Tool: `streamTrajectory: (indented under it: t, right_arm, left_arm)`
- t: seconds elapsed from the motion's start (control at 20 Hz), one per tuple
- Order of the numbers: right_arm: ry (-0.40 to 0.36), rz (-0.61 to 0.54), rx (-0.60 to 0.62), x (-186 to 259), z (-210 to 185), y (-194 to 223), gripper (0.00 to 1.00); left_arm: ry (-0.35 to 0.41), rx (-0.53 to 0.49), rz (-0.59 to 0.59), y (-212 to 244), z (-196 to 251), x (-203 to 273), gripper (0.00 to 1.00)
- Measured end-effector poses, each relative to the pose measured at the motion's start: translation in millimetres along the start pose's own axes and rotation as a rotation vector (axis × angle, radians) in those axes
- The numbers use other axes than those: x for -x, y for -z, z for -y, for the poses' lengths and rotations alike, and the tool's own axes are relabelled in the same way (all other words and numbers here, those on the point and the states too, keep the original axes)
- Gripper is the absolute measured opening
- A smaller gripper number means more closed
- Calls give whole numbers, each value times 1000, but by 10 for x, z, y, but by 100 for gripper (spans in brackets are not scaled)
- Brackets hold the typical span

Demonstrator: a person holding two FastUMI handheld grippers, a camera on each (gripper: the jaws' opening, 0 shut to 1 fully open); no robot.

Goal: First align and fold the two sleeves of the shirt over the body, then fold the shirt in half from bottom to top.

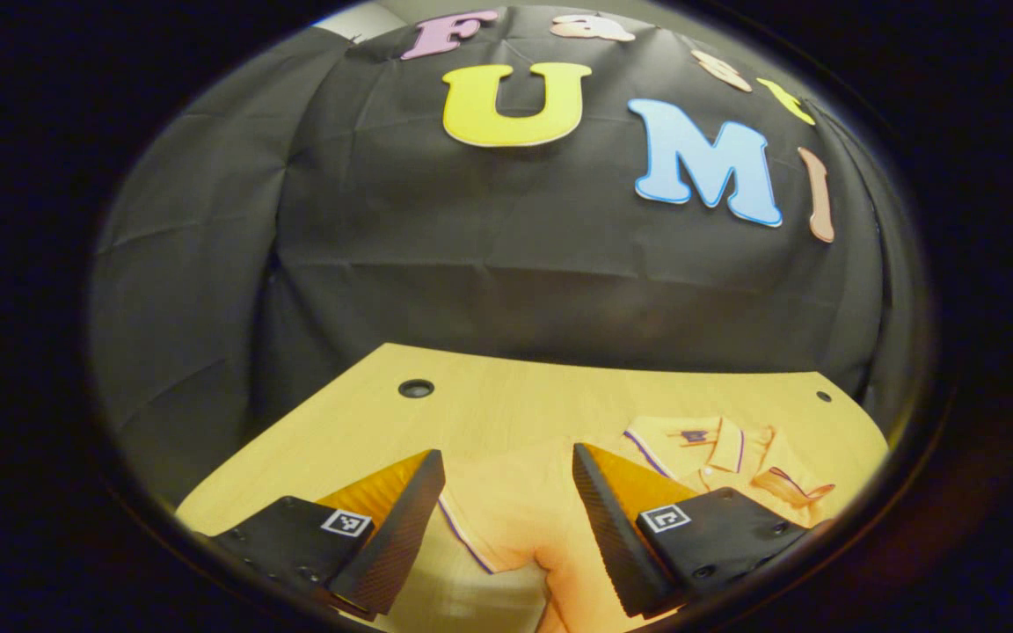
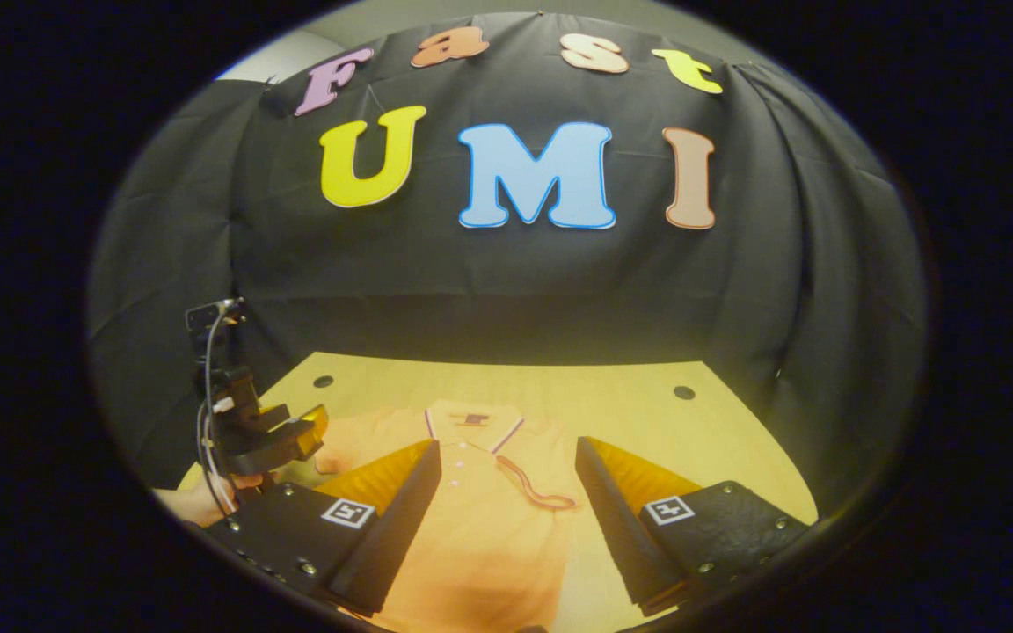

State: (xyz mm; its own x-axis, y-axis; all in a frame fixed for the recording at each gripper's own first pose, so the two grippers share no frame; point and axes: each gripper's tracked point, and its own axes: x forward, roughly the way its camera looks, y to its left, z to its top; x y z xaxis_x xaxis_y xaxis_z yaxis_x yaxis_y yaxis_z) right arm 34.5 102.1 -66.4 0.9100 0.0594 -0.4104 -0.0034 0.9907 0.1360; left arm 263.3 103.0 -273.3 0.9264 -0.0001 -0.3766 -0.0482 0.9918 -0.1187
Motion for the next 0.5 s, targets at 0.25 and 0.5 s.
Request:
streamTrajectory:
  t: [0.25, 0.5]
  right_arm:
    - [6, -13, -12, 100, -4, 46, 96]
    - [35, -36, -28, 161, 123, 133, 96]
  left_arm:
    - [-53, 39, -78, 299, -214, -382, 95]
    - [-97, 54, -146, 529, -371, -603, 96]
